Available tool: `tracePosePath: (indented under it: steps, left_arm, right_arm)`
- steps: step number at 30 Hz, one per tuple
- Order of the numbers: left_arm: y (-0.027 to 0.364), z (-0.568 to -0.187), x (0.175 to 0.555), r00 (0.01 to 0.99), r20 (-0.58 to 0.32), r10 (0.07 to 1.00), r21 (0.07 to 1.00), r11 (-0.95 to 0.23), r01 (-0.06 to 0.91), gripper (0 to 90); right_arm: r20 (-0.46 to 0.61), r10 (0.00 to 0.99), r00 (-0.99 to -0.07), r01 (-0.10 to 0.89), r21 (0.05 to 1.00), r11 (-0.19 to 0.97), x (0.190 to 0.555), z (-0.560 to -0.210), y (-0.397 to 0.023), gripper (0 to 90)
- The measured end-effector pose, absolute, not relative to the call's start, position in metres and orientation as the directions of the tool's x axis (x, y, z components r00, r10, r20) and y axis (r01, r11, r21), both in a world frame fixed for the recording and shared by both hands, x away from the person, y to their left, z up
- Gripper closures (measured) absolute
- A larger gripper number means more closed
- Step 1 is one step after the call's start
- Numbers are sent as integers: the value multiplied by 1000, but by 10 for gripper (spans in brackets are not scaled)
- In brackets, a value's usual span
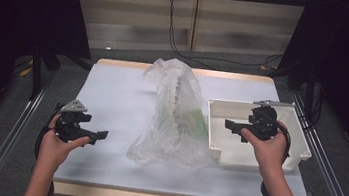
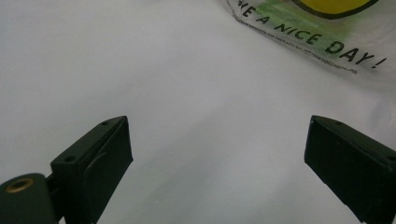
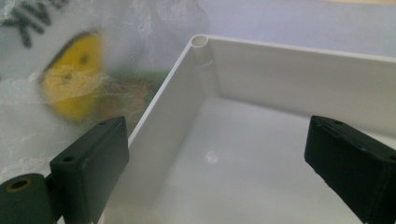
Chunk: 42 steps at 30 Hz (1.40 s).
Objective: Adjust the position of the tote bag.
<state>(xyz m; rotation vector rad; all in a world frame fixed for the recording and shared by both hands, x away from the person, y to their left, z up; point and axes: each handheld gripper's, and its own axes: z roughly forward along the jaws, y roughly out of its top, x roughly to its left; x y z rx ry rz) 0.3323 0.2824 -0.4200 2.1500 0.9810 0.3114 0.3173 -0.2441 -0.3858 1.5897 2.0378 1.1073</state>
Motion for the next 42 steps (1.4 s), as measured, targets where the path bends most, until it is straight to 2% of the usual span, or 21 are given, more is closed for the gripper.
tracePosePath:
  steps: [7, 22, 24, 35, 39, 42]
  left_arm:
    - [281, -419, 332, 672, -87, 736, 716, -423, 556, 72]
    - [277, -428, 336, 687, -78, 722, 682, -464, 565, 68]
    - [276, -429, 335, 673, -99, 733, 695, -434, 574, 66]
    - [279, -428, 336, 672, -72, 737, 681, -456, 573, 67]
    - [275, -428, 335, 666, -86, 741, 695, -434, 573, 66]
    - [277, -426, 336, 682, -72, 728, 686, -460, 564, 66]
  right_arm:
    - [198, 917, -345, 673, 733, 95, 320, -388, -238, 66]
    - [211, 892, -400, 693, 707, 144, 348, -374, -183, 64]
    - [216, 888, -406, 692, 708, 144, 352, -371, -176, 65]
    - [218, 865, -452, 694, 695, 187, 369, -361, -141, 45]
    - [237, 863, -447, 701, 692, 173, 374, -358, -132, 36]
    - [246, 858, -451, 698, 696, 168, 377, -354, -126, 32]
